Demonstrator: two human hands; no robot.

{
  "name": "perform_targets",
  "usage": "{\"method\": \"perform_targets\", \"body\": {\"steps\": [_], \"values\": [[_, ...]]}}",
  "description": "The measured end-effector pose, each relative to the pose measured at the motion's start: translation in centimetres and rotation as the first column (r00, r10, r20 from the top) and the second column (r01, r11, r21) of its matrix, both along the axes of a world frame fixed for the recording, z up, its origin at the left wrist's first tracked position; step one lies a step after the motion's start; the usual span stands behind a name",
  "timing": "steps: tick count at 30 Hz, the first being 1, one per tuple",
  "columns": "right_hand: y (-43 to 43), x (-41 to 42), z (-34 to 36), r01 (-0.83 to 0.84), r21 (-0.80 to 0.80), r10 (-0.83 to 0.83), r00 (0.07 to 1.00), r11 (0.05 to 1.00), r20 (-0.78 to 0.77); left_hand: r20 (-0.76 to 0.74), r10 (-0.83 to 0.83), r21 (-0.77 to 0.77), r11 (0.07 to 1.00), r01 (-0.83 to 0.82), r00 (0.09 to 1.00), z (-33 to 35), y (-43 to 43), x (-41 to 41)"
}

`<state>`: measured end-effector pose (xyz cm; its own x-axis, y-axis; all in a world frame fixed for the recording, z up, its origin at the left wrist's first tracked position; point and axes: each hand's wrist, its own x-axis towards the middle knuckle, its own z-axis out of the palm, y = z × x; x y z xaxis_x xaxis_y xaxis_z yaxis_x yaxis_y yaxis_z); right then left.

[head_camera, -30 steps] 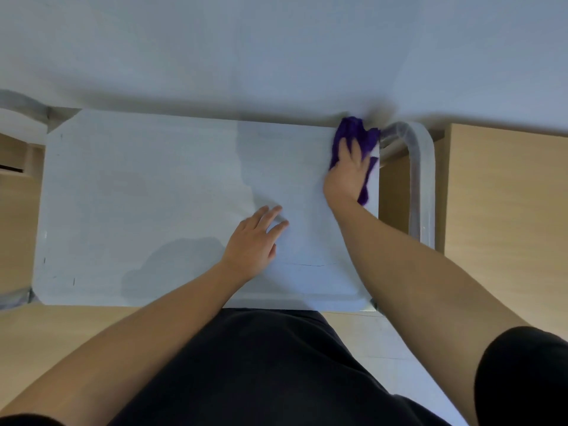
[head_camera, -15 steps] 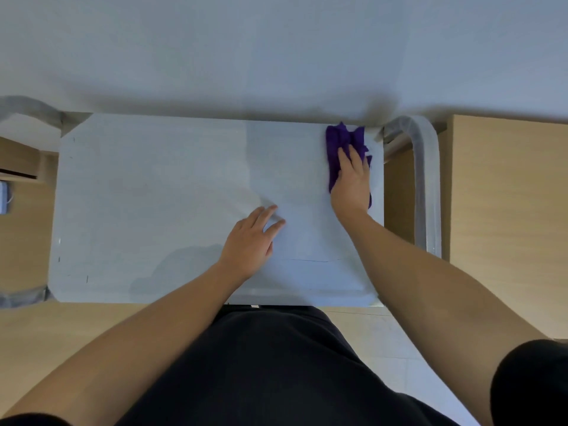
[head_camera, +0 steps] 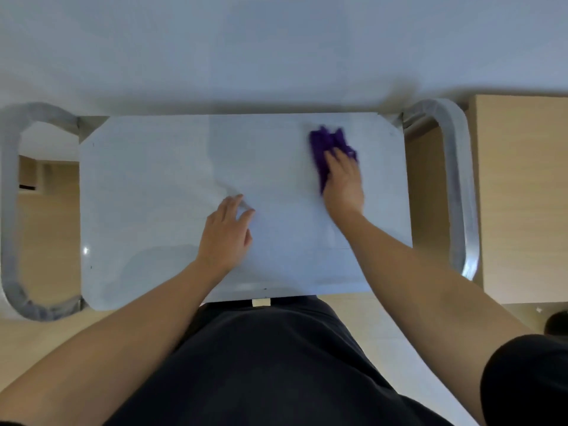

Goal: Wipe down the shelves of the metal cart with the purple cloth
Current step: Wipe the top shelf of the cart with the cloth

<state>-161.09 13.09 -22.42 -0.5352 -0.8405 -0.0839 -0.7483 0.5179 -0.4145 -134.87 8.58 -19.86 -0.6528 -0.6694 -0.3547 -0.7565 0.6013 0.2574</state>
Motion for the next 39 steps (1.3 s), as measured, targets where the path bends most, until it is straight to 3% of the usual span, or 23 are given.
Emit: {"method": "perform_targets", "body": {"steps": [2,4,6,10,13,15,17,20,22,27,31,34,37,39], "values": [[0.0,0.6,-0.3,0.201,0.047,-0.203,0.979,0.978,0.024,0.013,0.035,-0.026,0.999,-0.034,0.999,0.0,-1.0,2.0],[-1.2,3.3,-0.1,0.265,0.101,-0.264,0.964,0.959,-0.023,0.019,0.023,-0.024,0.999,-0.023,1.000,-0.1,-1.5,3.6],[-3.0,7.1,0.2,0.170,0.101,-0.166,0.985,0.980,-0.045,0.028,-0.014,-0.014,1.000,0.014,1.000,-0.3,-1.7,4.4],[-3.8,14.0,0.1,-0.180,0.071,0.173,0.980,0.981,0.094,0.049,-0.038,-0.005,0.999,0.038,0.998,-0.3,-2.0,4.3],[-3.4,12.2,0.1,-0.264,0.023,0.261,0.962,0.964,0.081,0.053,-0.069,0.001,0.998,0.069,0.996,-0.4,-2.1,4.6],[-2.3,9.2,0.2,-0.153,-0.007,0.153,0.988,0.988,0.035,0.039,-0.098,0.021,0.995,0.098,0.994,-0.6,-2.3,5.1],[-0.7,6.4,0.3,0.092,0.025,-0.092,0.995,0.995,0.026,0.030,-0.122,0.042,0.992,0.120,0.992,-0.8,-2.5,5.4],[-0.3,6.6,0.4,0.343,0.150,-0.350,0.937,0.927,0.021,0.022,-0.121,0.058,0.991,0.120,0.992,-0.9,-2.8,5.7],[-1.5,9.6,0.7,0.281,0.164,-0.282,0.959,0.946,-0.017,0.029,-0.111,0.057,0.992,0.109,0.993,-0.8,-2.5,5.6],[-1.8,17.1,0.8,-0.124,0.152,0.114,0.991,0.981,0.071,0.062,-0.073,0.048,0.996,0.070,0.995,-0.4,-2.0,5.0],[-0.7,12.1,1.2,-0.252,0.056,0.247,0.966,0.966,0.082,0.056,-0.068,0.051,0.997,0.065,0.996,-0.5,-1.9,4.6],[0.8,6.6,1.1,-0.002,0.015,0.002,0.999,1.000,0.044,0.048,-0.050,0.071,0.996,0.046,0.998,-0.6,-1.8,4.4],[1.8,5.0,0.9,0.319,0.116,-0.326,0.944,0.940,0.046,0.057,-0.039,0.072,0.997,0.035,0.998,-0.7,-1.6,4.4],[0.9,7.3,1.1,0.331,0.138,-0.335,0.942,0.933,0.009,0.056,-0.027,0.067,0.997,0.023,0.998,-0.7,-1.4,4.3]]}}
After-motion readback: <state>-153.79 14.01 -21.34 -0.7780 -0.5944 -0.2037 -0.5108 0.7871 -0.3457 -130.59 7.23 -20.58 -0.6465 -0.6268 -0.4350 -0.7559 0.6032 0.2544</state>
